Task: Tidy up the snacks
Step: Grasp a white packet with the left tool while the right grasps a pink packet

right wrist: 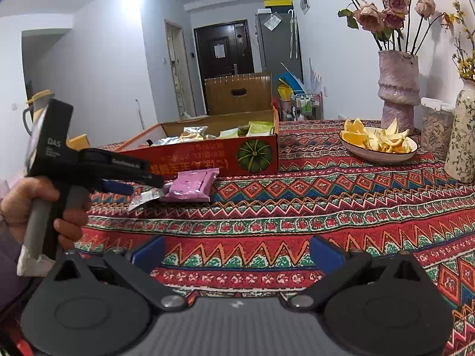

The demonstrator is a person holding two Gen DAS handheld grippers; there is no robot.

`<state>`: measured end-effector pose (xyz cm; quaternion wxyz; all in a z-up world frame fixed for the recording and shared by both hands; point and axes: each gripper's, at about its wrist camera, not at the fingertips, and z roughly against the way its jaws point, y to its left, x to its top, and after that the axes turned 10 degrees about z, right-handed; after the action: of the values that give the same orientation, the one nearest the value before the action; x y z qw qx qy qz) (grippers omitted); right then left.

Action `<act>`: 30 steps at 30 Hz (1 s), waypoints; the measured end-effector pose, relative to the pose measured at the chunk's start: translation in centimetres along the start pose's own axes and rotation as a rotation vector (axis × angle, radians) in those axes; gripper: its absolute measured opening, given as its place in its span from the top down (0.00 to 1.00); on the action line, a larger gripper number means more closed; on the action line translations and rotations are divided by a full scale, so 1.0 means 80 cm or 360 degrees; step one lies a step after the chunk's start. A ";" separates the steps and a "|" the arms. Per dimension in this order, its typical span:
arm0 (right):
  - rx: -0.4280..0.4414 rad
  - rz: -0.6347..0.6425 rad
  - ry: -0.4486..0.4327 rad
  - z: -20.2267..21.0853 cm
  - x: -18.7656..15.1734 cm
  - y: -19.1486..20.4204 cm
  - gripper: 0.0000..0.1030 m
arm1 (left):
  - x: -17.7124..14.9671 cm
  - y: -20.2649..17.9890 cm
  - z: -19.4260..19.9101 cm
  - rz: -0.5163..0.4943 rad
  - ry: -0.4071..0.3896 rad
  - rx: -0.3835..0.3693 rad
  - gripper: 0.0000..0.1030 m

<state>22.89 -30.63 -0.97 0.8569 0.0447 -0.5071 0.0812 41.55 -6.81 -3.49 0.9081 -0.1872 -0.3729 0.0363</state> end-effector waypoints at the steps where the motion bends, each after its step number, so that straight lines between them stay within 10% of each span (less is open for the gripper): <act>1: -0.0002 0.0008 0.0007 -0.003 0.002 0.001 0.00 | -0.003 0.002 -0.002 -0.0016 -0.0003 0.0010 0.35; 7: 0.0004 0.0116 0.0017 -0.029 0.023 0.015 0.00 | -0.013 0.004 0.002 -0.0191 -0.0071 0.0065 0.59; 15: 0.0156 0.0218 0.0059 -0.096 0.074 0.040 0.01 | -0.052 0.058 0.100 -0.0128 -0.0052 -0.0064 0.59; 24: 0.0142 0.0222 0.0225 -0.233 0.109 0.086 0.26 | -0.083 0.097 0.175 -0.0053 -0.0182 -0.0008 0.59; 30: 0.0114 0.0300 0.0222 -0.229 0.101 0.100 0.42 | -0.087 0.115 0.200 0.0003 -0.0234 0.0038 0.59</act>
<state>41.00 -19.10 -2.74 0.8765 0.0216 -0.4449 0.1824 26.20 5.27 -1.03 0.8803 -0.1736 -0.4380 0.0553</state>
